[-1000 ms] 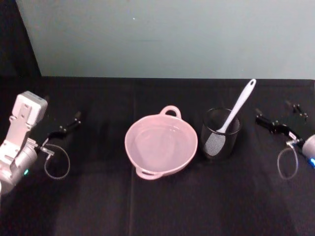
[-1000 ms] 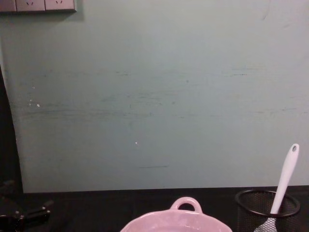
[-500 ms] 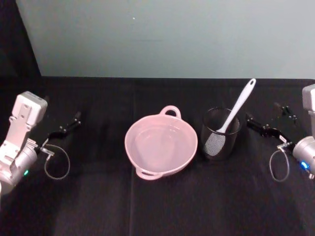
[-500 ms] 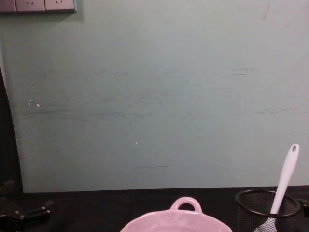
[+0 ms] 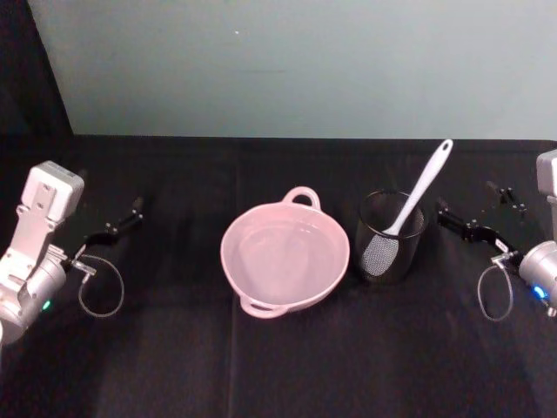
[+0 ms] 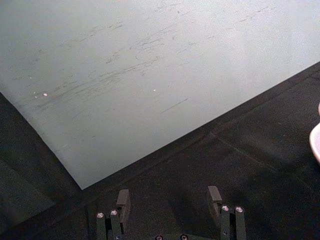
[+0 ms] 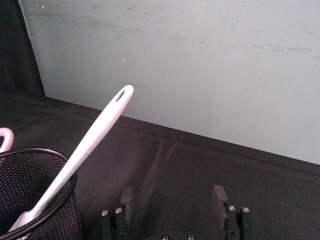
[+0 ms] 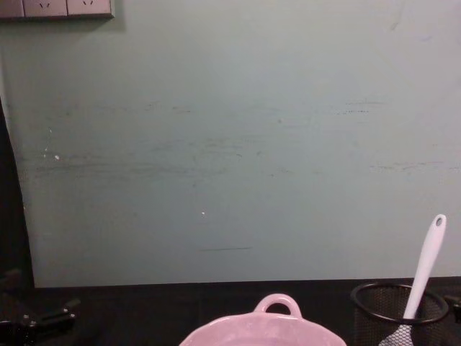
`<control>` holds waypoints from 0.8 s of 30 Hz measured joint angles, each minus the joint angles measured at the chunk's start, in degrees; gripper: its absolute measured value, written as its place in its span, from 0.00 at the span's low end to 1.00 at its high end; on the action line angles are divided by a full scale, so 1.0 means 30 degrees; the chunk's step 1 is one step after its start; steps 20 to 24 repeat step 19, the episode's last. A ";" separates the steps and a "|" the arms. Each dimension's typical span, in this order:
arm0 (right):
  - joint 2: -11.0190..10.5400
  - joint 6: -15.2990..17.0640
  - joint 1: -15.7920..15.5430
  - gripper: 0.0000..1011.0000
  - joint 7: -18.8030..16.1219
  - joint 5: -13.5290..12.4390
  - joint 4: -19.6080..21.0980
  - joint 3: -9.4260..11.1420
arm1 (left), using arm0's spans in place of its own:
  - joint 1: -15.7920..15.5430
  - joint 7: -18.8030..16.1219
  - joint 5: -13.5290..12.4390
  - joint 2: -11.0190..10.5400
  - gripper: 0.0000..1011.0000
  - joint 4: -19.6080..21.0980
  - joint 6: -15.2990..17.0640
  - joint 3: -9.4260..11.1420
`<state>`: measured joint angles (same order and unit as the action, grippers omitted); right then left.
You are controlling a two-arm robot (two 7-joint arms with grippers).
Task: Use the one hand to pick up the spoon and stir the clear water in the bowl.
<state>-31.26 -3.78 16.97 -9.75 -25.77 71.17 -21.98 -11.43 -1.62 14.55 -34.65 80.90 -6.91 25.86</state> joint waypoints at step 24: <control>-0.0028 0.0000 -0.0030 0.99 0.0038 -0.0060 0.0036 0.0025 | 0.0001 0.0001 -0.0001 0.0000 1.00 0.0000 0.0000 0.0000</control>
